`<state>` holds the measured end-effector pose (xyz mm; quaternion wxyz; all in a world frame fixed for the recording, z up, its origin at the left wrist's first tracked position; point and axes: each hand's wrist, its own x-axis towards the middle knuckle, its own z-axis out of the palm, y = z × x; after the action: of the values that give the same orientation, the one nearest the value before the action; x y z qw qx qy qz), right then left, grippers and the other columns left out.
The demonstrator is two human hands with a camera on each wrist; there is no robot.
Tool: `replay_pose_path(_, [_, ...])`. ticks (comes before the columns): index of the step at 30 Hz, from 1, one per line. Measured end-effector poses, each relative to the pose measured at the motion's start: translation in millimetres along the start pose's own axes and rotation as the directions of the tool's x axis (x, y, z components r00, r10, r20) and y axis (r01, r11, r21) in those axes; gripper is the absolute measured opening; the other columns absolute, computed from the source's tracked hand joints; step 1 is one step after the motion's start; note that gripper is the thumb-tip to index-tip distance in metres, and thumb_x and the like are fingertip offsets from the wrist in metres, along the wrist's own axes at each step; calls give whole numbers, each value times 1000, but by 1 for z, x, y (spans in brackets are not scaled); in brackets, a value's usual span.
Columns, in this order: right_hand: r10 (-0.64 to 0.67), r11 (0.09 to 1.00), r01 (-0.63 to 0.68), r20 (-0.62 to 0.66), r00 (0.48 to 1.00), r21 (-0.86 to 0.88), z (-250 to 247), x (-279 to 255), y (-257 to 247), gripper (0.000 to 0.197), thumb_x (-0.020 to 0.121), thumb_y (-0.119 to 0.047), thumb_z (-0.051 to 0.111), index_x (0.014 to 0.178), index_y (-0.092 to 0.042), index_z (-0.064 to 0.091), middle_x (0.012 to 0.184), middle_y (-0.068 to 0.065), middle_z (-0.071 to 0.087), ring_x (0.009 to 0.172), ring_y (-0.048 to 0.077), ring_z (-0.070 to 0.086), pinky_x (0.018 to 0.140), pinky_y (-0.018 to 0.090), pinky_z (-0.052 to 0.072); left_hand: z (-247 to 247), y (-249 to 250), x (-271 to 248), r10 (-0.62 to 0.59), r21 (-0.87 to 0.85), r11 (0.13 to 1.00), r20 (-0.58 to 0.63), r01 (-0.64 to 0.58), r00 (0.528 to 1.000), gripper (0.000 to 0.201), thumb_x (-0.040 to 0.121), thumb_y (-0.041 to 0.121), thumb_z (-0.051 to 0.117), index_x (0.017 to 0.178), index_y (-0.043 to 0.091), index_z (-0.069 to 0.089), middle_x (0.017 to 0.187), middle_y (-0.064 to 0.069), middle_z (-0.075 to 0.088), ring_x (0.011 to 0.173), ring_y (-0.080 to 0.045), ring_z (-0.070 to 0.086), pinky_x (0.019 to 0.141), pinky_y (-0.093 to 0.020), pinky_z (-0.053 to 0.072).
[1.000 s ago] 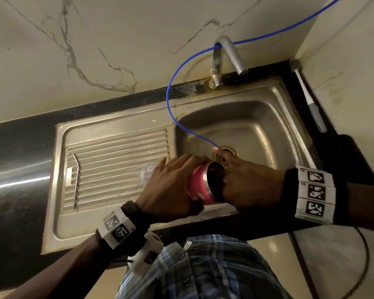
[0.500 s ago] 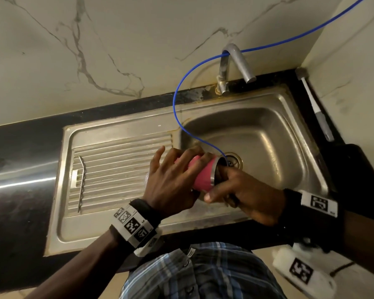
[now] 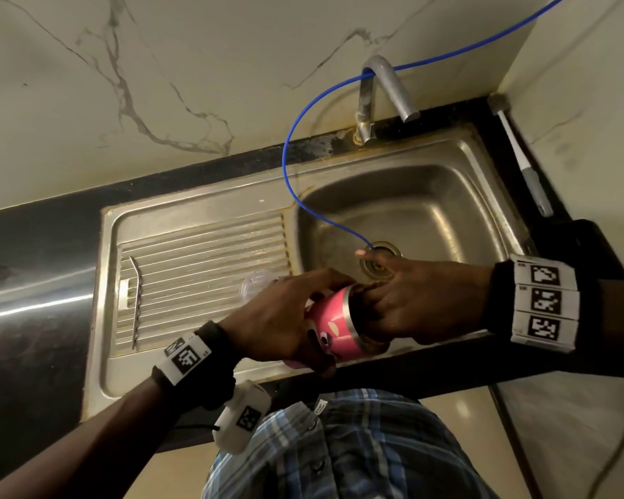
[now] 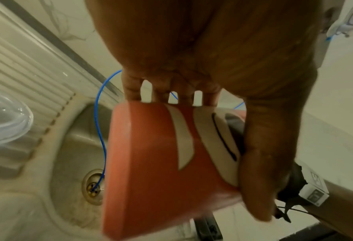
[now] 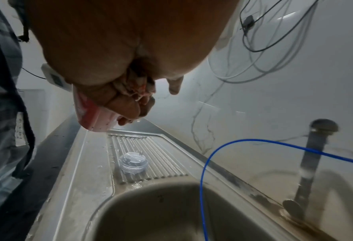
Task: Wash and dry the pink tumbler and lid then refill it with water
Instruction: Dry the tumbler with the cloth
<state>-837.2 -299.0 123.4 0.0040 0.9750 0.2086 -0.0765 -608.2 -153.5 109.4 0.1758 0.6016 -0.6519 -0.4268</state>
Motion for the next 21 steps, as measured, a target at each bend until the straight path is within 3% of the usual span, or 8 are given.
replay_pose_path(3, [79,997,-81,107,991,8,9,11,-4,18,81,-19,61,92,-26,74,90,-7,72,104,15,69,120,65,9,-2,2,2,-13,28,1000,26,13,1000,105,49,43,101,144,41,55,123,19,69,107,-3,67,94,-37,57])
replay_pose_path(5, [194,979,-202,197,961,23,20,18,-10,24,89,-23,55,101,-25,75,105,-4,74,113,20,66,121,62,7,0,6,0,22,157,988,-72,-11,997,101,50,52,94,141,47,51,125,22,65,106,-6,67,90,-39,58])
replay_pose_path(7, [272,943,-304,213,939,137,24,23,-15,29,86,-19,57,108,-14,75,113,8,74,113,31,67,114,58,37,5,13,-1,85,341,940,-167,-23,982,96,53,61,81,141,47,46,126,21,61,108,-12,65,87,-43,56])
replay_pose_path(9, [307,838,-414,321,896,355,23,27,-20,38,86,-18,54,118,-6,71,123,13,69,117,32,65,103,45,51,14,17,0,158,467,884,-226,-36,961,91,58,61,73,143,42,45,129,19,61,111,-17,65,85,-44,52])
replay_pose_path(12, [411,470,-636,486,771,611,12,24,-25,40,91,-18,54,129,-7,61,125,11,65,112,29,64,98,41,53,28,18,1,245,575,817,-280,-42,928,88,64,58,75,144,36,48,137,14,62,110,-23,66,83,-42,47])
replay_pose_path(15, [546,30,-618,505,668,785,2,18,-28,35,91,-3,57,126,-6,60,113,12,67,103,32,64,88,40,54,35,16,6,287,647,762,-323,-10,902,89,64,51,80,146,34,50,145,9,60,111,-28,64,83,-45,45])
replay_pose_path(18, [489,-691,-42,510,708,721,-9,21,-36,73,76,32,40,134,-7,58,126,7,70,123,19,64,95,42,55,38,11,8,340,719,695,-360,26,868,79,72,45,75,145,31,49,148,4,60,114,-33,60,85,-48,42])
replay_pose_path(21, [462,-861,276,429,777,427,-18,27,-45,92,73,33,20,141,-16,58,141,3,64,137,20,55,109,57,46,38,3,6,415,754,655,-414,49,810,65,81,38,70,142,26,52,148,0,56,118,-33,54,86,-51,41])
